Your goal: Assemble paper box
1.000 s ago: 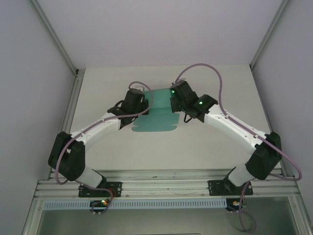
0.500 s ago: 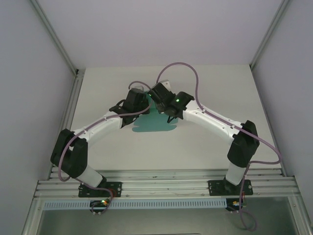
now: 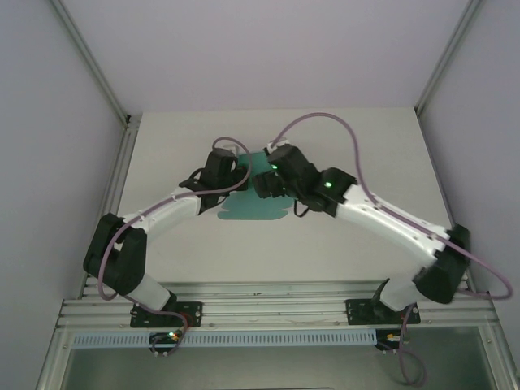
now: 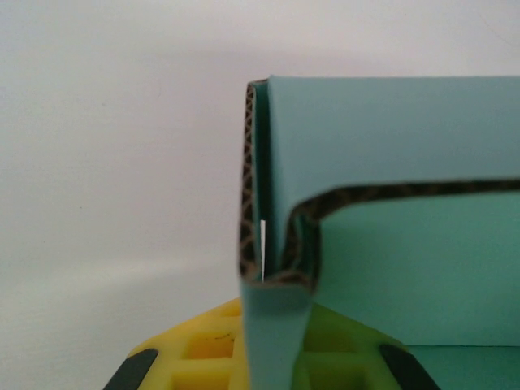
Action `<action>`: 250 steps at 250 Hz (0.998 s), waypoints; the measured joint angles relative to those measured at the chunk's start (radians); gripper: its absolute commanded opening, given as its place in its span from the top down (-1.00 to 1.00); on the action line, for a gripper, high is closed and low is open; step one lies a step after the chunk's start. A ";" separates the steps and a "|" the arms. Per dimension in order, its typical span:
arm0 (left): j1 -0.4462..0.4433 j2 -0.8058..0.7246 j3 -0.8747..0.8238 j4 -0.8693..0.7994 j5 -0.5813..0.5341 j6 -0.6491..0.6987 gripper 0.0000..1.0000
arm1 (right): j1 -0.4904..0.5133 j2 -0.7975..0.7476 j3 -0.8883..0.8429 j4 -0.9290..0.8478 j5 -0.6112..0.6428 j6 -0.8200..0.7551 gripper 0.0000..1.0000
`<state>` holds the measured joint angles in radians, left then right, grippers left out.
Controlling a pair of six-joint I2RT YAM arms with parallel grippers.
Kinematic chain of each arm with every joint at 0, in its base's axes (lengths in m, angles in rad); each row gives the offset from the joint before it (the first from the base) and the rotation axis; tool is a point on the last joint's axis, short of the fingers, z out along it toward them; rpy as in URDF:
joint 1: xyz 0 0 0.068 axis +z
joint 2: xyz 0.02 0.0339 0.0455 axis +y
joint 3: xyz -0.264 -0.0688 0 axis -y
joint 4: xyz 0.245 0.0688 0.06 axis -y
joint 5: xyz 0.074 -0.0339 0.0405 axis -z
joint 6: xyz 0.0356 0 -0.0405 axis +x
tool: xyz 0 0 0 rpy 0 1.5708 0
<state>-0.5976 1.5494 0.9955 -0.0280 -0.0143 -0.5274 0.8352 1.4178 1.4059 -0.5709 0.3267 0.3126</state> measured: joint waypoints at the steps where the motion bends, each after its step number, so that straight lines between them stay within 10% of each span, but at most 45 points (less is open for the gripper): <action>1: 0.001 0.000 0.000 0.000 0.001 0.000 1.00 | 0.000 -0.005 -0.002 0.001 -0.001 -0.002 -0.82; 47: 0.010 -0.007 -0.007 0.020 0.028 0.018 1.00 | -0.075 -0.246 -0.089 0.039 -0.041 -0.055 -0.80; 120: 0.010 -0.035 -0.007 0.037 0.056 0.048 1.00 | -0.582 -0.394 -0.295 0.061 -0.313 0.000 -0.49; 186: 0.010 -0.036 -0.007 0.037 0.068 0.059 1.00 | -0.589 -0.229 -0.367 0.198 -0.775 0.003 -0.31; 250: 0.010 -0.036 -0.007 0.050 0.088 0.060 1.00 | -0.510 -0.114 -0.328 0.280 -0.924 -0.005 -0.31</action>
<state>-0.5877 1.5131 0.9882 0.0219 0.0734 -0.4671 0.3252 1.3037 1.0775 -0.2913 -0.5972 0.3080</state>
